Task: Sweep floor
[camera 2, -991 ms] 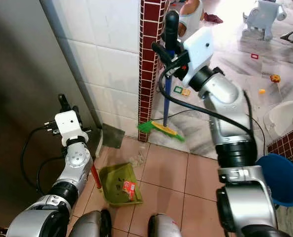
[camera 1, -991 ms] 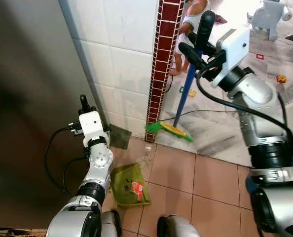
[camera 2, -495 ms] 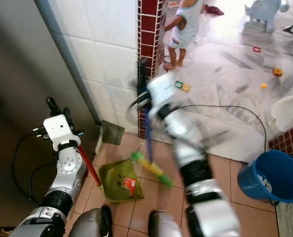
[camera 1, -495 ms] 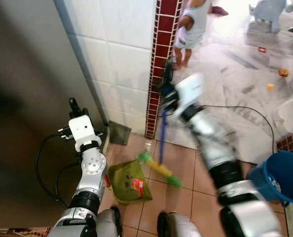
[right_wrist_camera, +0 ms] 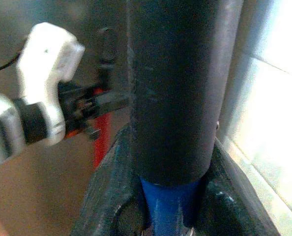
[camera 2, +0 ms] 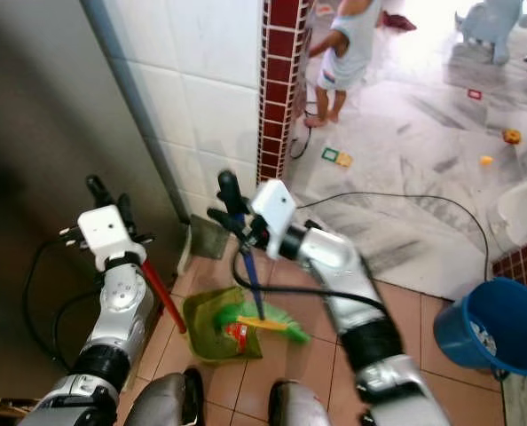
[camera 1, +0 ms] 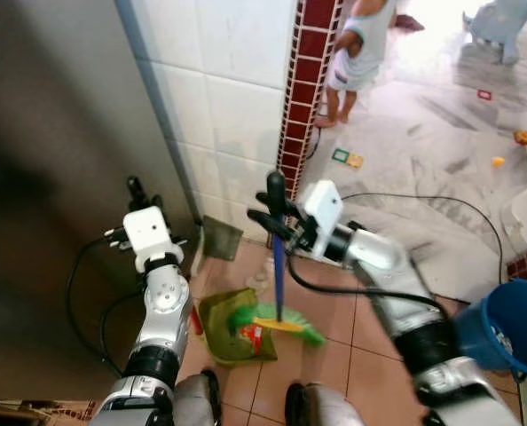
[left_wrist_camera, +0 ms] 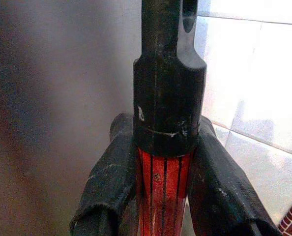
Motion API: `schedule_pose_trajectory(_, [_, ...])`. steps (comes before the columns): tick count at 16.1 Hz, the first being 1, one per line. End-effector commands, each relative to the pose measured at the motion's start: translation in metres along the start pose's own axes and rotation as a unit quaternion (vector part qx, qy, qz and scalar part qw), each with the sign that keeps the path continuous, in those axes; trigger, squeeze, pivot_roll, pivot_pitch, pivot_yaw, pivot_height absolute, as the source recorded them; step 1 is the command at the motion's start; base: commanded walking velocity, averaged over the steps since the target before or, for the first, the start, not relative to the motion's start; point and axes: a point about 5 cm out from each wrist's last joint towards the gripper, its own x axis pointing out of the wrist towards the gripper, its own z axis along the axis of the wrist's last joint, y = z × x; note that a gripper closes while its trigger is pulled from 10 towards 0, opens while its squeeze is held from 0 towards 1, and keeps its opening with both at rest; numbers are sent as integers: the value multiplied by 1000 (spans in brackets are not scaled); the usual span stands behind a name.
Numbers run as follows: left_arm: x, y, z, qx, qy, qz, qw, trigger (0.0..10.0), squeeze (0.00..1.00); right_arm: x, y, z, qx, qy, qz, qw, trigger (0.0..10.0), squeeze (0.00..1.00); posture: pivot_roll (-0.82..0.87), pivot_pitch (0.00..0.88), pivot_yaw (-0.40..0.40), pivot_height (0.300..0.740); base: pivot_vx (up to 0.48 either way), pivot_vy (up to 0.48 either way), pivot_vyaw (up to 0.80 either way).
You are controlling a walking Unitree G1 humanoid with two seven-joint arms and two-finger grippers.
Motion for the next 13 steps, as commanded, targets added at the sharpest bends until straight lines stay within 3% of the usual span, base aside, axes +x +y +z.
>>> schedule_pose_trajectory(1, [-5,-3,-11,17,32,-16,999,10000,0,-3,5,6,-8,4,37,999,10000,0,-80,122,28,740,0,0,0])
schedule_pose_trajectory(3, [-4,-6,-12,18,41,-33,998,10000,0,-11,12,12,-6,18,84,996,10000,0,-84,110,32,740,0,0,0])
schedule_pose_trajectory(5, [-4,-12,-10,-7,50,-81,995,10000,0,-14,14,26,4,6,100,995,10000,0,-82,92,39,740,0,0,0])
schedule_pose_trajectory(9, [-8,-9,-1,-17,38,-88,995,10000,0,-15,-14,43,8,-53,-12,999,10000,0,-68,64,42,740,0,0,0])
schedule_pose_trajectory(13, [-14,-8,2,-35,48,-137,989,10000,0,-15,-26,57,8,-81,-64,995,10000,0,-60,60,42,740,0,0,731])
